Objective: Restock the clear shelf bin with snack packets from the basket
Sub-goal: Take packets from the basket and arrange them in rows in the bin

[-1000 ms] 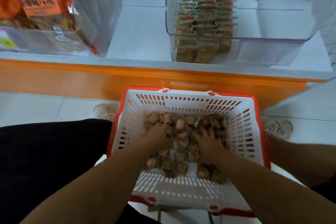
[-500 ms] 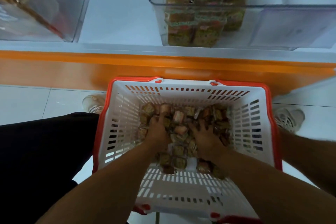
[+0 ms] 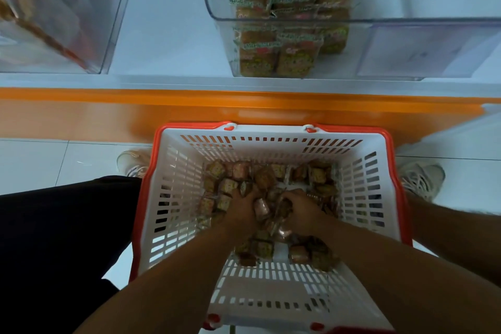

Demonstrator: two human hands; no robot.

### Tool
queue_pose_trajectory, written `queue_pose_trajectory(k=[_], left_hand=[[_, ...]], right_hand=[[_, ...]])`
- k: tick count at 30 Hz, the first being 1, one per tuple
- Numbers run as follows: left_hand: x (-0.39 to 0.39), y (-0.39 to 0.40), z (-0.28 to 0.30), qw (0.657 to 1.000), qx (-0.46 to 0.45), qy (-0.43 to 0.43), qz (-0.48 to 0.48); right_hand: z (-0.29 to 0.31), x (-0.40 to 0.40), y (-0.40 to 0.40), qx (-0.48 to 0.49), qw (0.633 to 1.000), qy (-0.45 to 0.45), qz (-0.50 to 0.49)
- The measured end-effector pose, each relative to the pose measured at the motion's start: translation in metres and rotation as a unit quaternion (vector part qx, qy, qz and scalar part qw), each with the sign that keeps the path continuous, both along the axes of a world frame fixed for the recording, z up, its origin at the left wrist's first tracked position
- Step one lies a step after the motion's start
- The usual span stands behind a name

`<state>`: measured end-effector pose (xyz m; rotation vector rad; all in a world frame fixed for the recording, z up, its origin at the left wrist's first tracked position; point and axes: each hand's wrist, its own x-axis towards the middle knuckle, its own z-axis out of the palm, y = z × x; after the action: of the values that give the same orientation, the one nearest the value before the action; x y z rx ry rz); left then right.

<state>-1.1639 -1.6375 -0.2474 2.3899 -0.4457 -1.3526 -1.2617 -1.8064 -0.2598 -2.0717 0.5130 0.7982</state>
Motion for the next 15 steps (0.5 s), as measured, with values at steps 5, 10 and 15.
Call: queue_pose_trajectory(k=[5, 10, 15], left_hand=[[0.001, 0.001, -0.001, 0.999, 0.008, -0.045, -0.016], [0.012, 0.003, 0.001, 0.993, -0.013, -0.042, 0.111], [0.018, 0.0, 0.017, 0.981, -0.036, -0.008, 0.188]], right_hand=[[-0.004, -0.008, -0.006, 0.114, 0.976, 0.023, -0.186], [0.005, -0.005, -0.016, 0.219, 0.926, 0.077, -0.296], [0.033, 0.01, -0.021, 0.239, 0.924, 0.081, -0.286]])
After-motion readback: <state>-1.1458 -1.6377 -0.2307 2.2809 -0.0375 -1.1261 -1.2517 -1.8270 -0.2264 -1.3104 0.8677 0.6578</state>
